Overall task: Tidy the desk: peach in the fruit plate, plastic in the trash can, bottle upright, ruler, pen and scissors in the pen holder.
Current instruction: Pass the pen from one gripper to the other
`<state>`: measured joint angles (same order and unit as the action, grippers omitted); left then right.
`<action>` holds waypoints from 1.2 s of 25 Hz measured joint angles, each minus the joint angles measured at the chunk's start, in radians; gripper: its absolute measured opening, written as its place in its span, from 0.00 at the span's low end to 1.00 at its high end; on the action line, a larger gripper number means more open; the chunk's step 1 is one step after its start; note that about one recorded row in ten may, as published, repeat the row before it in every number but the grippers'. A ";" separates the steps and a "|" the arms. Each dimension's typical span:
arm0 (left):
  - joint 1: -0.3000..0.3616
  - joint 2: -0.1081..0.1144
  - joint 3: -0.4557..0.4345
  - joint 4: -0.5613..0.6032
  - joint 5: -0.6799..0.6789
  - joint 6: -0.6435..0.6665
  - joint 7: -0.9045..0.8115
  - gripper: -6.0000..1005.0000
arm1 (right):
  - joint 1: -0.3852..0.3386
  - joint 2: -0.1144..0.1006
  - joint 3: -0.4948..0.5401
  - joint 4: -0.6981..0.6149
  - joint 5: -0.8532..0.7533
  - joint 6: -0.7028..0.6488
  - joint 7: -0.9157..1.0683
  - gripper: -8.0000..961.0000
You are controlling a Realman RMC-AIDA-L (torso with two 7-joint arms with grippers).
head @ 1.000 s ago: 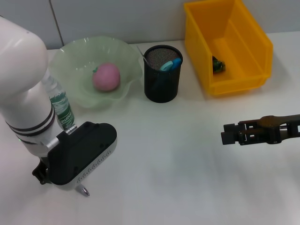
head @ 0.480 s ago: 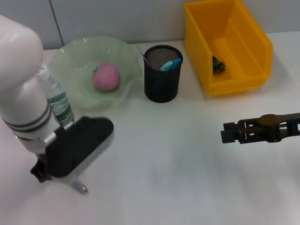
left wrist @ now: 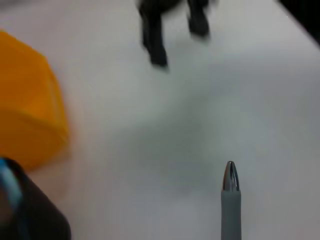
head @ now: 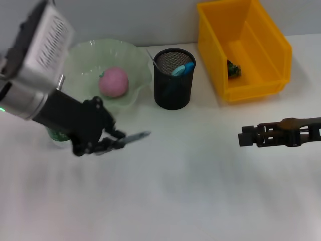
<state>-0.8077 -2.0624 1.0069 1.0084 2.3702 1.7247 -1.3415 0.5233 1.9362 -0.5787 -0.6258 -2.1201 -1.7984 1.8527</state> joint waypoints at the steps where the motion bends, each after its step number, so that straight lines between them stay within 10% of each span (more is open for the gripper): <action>1: 0.000 0.000 0.000 0.000 0.000 0.000 0.000 0.14 | -0.003 0.001 0.005 0.002 0.000 0.008 -0.001 0.76; 15: 0.195 -0.011 -0.119 -0.380 -0.832 -0.048 -0.215 0.14 | -0.046 0.060 0.080 0.005 0.062 0.026 -0.238 0.76; 30: 0.126 -0.018 -0.189 -1.085 -1.267 -0.008 0.086 0.14 | -0.071 0.140 0.080 0.188 0.342 0.003 -0.778 0.76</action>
<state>-0.6814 -2.0801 0.8177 -0.0767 1.1029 1.7165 -1.2554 0.4520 2.0760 -0.4986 -0.4376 -1.7781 -1.7951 1.0744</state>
